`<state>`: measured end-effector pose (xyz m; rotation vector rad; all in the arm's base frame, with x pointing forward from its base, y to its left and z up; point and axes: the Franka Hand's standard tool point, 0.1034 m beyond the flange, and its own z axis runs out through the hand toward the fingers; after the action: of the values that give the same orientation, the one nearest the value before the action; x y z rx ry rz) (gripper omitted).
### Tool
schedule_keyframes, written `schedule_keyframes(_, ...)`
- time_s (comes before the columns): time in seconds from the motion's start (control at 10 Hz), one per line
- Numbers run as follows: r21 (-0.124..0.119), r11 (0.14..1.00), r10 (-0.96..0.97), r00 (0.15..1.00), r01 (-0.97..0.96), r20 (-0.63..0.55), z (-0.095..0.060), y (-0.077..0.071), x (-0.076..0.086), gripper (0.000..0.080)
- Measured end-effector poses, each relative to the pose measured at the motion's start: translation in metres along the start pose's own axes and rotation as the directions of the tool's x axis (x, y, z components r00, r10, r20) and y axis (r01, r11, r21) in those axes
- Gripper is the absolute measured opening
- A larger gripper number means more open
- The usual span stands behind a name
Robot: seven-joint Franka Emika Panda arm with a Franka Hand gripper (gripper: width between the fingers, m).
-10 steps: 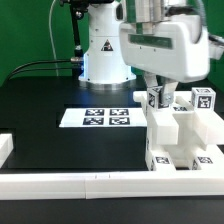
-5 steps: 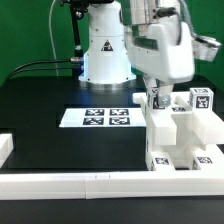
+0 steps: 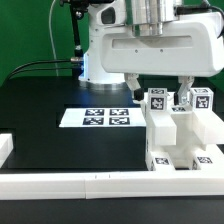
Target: Assemble chair
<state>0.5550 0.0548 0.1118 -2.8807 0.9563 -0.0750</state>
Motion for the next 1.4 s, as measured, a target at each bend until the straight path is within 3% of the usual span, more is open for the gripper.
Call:
schedule_keyframes(0.2, -0.03, 0.94, -0.34, 0.94, 0.34, -0.007, -0.0022, 0.0008, 0.0034, 0.0648)
schedule_keyframes(0.3, -0.025, 0.956, -0.294, 0.956, 0.294, -0.007, -0.0016, 0.0009, 0.0029, 0.0642)
schedule_keyframes(0.4, -0.025, 0.963, -0.27, 0.963, 0.27, -0.007, -0.0016, 0.0008, 0.0028, 0.048)
schedule_keyframes(0.5, -0.025, 0.966, -0.259, 0.966, 0.259, -0.007, -0.0015, 0.0008, 0.0027, 0.048)
schedule_keyframes(0.6, -0.022, 0.987, -0.161, 0.987, 0.16, -0.009, -0.0014, 0.0004, 0.0024, 0.0296)
schedule_keyframes(0.8, -0.027, 0.999, 0.021, 1.0, -0.021, -0.003, -0.0012, 0.0006, 0.0031, 0.0282)
schedule_keyframes(1.0, -0.029, 0.954, 0.3, 0.954, -0.3, -0.009, -0.0015, 0.0019, 0.0026, 0.0282)
schedule_keyframes(1.2, -0.016, 0.796, 0.605, 0.796, -0.605, -0.01, -0.0016, 0.0043, 0.0026, 0.0282)
schedule_keyframes(1.4, 0.002, 0.654, 0.756, 0.654, -0.756, 0.006, -0.0017, 0.0058, 0.0018, 0.0282)
